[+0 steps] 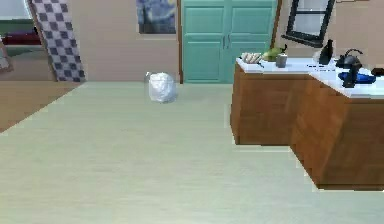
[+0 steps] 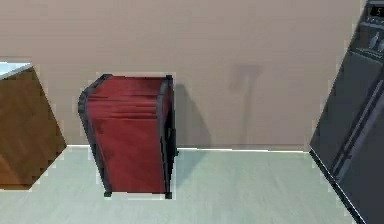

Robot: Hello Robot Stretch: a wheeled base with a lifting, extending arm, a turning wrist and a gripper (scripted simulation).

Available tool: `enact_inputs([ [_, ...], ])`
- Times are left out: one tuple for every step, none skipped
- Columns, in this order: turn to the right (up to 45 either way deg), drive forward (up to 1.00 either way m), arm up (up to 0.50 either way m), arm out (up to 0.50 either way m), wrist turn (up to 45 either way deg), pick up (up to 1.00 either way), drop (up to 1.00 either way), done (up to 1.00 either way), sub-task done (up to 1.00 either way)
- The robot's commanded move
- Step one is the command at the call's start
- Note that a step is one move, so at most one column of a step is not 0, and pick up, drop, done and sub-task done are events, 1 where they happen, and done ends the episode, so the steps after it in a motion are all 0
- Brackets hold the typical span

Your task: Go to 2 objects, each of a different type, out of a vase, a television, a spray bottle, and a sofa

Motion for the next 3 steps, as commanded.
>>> enact_inputs([
  [-45.0, 0.00, 0.00, 0.00, 0.0, 0.00, 0.00, 0.00, 0.00],
  [-45.0, 0.00, 0.00, 0.00, 0.0, 0.00, 0.00, 0.00, 0.00],
  [0.0, 1.00, 0.00, 0.00, 0.0, 0.00, 0.00, 0.00, 0.00],
])
